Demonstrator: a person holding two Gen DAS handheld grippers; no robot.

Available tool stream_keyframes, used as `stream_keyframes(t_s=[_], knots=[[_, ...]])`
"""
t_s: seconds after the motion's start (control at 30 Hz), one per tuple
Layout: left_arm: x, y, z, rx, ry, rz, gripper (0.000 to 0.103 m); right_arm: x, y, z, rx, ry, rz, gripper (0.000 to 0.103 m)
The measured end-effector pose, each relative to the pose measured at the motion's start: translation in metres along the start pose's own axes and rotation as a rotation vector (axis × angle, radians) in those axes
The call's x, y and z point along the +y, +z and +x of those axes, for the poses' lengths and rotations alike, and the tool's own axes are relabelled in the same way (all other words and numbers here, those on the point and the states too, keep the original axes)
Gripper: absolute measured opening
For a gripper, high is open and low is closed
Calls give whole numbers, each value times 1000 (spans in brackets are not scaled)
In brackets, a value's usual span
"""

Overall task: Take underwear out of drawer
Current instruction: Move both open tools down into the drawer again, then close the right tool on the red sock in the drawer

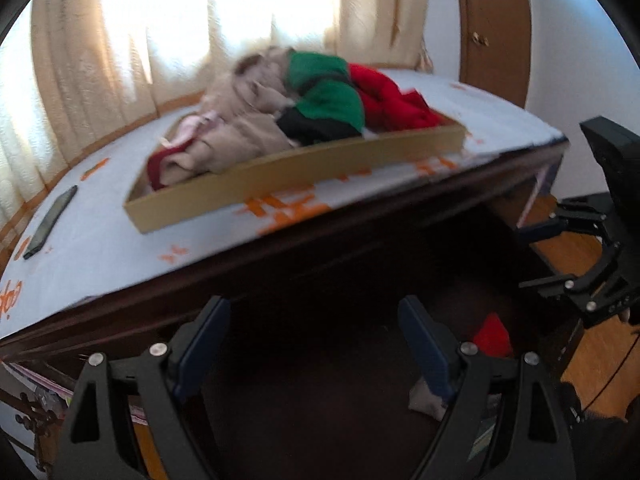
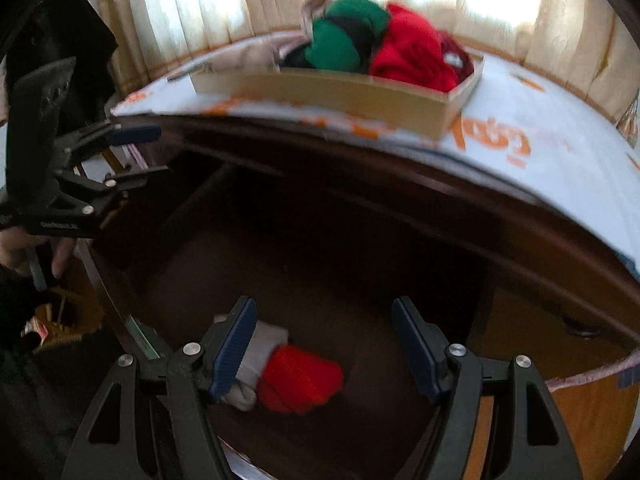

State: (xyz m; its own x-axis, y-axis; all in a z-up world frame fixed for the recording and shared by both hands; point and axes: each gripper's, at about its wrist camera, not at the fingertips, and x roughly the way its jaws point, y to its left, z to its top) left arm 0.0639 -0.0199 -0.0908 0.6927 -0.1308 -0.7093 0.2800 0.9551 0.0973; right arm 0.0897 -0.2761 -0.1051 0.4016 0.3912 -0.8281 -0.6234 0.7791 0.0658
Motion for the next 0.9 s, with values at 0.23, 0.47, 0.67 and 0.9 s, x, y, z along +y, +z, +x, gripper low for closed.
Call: stream_keyframes(t_s=[0.23, 0.47, 0.67, 0.9], knots=[[-21, -9, 14, 90, -48, 59, 88, 3, -12, 29, 130, 5, -72, 72], [-29, -17, 21, 148, -67, 74, 88, 5, -16, 53, 236, 34, -110, 72], [-35, -22, 28, 191, -81, 90, 89, 0, -17, 65, 281, 70, -92, 68], [-48, -26, 37, 241, -100, 127, 92, -5, -18, 86, 343, 132, -58, 53]])
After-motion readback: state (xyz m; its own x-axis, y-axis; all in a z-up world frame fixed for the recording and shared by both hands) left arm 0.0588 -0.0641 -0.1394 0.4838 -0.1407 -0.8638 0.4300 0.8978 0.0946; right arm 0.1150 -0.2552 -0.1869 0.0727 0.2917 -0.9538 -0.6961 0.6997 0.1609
